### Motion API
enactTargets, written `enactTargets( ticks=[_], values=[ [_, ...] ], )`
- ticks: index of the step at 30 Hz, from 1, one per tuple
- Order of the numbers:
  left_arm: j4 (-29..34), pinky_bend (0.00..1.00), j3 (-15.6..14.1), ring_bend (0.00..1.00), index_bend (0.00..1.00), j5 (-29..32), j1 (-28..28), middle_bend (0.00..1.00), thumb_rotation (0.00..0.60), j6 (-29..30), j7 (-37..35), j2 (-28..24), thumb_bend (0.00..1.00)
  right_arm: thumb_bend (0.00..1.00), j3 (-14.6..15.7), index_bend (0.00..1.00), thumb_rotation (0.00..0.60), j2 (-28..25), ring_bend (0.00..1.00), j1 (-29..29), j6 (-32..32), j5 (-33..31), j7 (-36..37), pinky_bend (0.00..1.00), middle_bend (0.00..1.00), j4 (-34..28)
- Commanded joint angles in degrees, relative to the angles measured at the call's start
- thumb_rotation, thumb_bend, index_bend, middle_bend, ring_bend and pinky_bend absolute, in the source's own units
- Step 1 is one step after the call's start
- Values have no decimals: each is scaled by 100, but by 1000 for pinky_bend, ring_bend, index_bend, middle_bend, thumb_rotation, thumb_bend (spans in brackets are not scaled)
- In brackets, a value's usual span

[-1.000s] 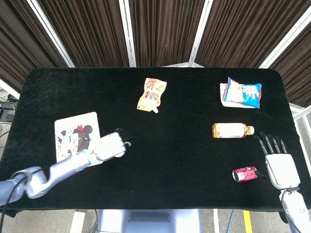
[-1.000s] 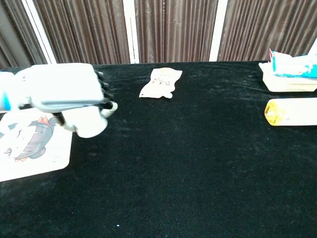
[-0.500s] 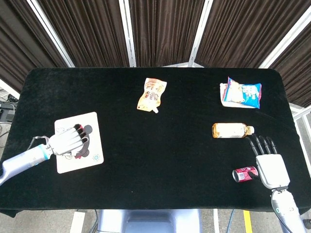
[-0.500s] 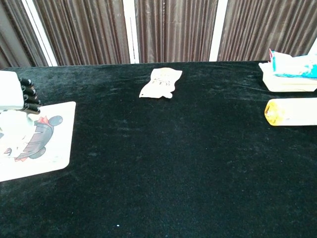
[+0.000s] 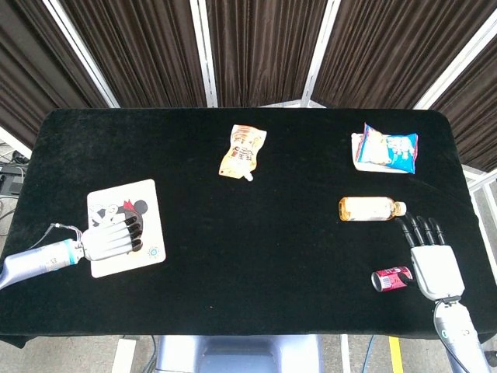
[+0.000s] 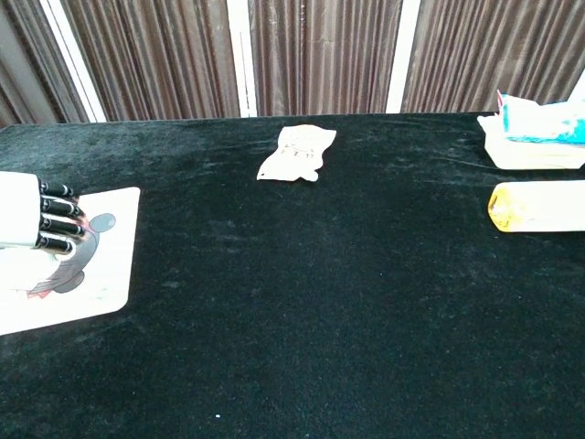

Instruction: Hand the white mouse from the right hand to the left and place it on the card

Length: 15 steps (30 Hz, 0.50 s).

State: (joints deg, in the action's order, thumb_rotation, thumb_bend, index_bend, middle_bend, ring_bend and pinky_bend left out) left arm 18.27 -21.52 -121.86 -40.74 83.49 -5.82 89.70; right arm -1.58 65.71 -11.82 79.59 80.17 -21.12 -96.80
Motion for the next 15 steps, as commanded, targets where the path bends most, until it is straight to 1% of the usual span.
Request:
enactTargets(
  ticks=[1,5,11,13,15],
  values=[
    [-336,0,-130,0,0,-72,11,0,600,57,46,182,0,0,-7,0,600,-4,0,13,4,7,-8,0,0,-4],
    [-413,0,-96,0,0,7,28,0,600,232,49,201,0,0,-10,0,600,-14,0,27,12,31,-28,0,0,-15],
    [-410,0,-14,0,0,136,99,0,600,696,63,53,0,0,-17,0,600,-55,0,61,74,102,-15,0,0,-91],
    [-348,0,130,0,0,302,165,0,600,910,92,-38,0,0,-13,0,600,-89,0,74,98,145,5,0,0,-132],
    [-118,0,430,0,0,657,303,0,600,1140,32,-150,0,0,1,0,600,-109,0,95,135,218,29,0,0,-153]
  ],
)
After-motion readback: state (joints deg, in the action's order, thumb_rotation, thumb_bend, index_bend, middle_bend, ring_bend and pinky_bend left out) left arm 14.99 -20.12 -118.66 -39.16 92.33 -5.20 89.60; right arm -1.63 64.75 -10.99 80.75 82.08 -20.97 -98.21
